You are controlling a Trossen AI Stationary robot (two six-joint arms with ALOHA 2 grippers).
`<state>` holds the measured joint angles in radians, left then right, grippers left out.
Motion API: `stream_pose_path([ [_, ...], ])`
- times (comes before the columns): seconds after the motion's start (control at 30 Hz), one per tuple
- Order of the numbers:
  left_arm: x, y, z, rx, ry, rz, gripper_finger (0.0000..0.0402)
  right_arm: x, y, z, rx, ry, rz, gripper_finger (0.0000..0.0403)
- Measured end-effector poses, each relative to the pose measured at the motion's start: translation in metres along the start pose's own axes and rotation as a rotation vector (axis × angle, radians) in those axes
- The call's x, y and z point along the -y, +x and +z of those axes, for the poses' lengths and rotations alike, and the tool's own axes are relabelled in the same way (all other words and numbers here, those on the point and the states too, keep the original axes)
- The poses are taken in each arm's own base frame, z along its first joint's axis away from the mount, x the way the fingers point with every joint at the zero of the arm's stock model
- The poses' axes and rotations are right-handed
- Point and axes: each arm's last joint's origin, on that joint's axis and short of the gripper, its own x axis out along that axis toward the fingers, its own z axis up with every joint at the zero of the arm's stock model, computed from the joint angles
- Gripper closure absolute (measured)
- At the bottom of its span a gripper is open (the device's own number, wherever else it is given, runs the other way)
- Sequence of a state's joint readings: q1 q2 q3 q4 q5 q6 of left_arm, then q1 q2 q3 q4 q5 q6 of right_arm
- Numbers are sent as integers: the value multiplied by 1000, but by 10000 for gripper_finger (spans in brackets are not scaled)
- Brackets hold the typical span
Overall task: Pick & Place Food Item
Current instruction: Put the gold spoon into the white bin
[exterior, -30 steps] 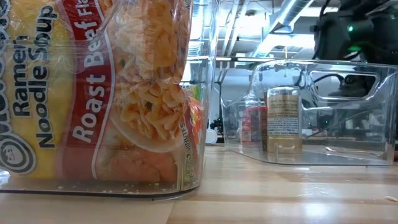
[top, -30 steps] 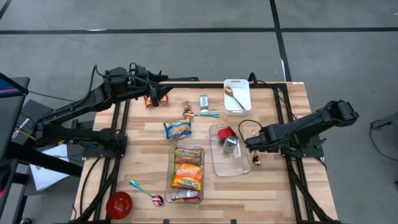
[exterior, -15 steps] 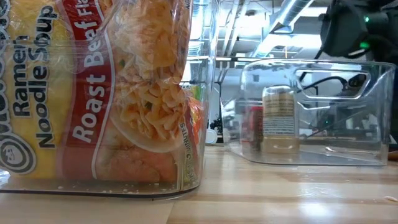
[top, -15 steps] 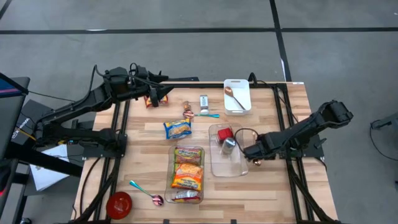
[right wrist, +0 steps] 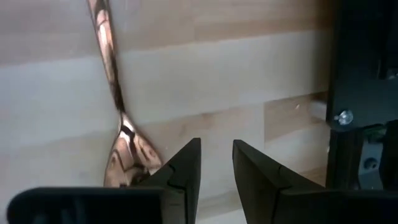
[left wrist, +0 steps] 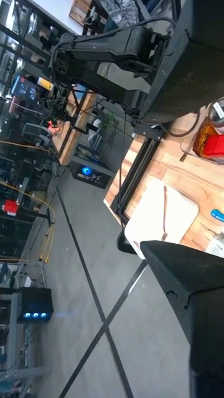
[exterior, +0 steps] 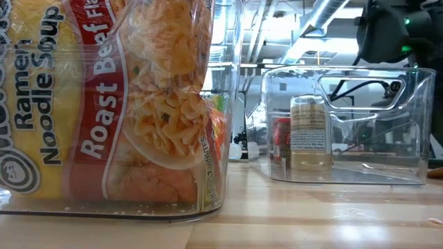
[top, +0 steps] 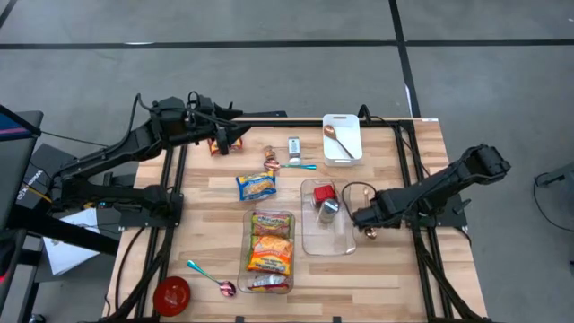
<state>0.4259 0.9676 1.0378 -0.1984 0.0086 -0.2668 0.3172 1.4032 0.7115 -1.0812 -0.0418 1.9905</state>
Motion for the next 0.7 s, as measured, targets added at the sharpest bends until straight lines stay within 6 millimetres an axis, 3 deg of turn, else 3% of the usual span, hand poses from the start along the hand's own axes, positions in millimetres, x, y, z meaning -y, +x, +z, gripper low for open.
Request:
stream_pose_path([
  [0.7, 1, 0, -1, -10, 8, -23, 88, -18, 12, 4, 39, 71, 31, 317],
])
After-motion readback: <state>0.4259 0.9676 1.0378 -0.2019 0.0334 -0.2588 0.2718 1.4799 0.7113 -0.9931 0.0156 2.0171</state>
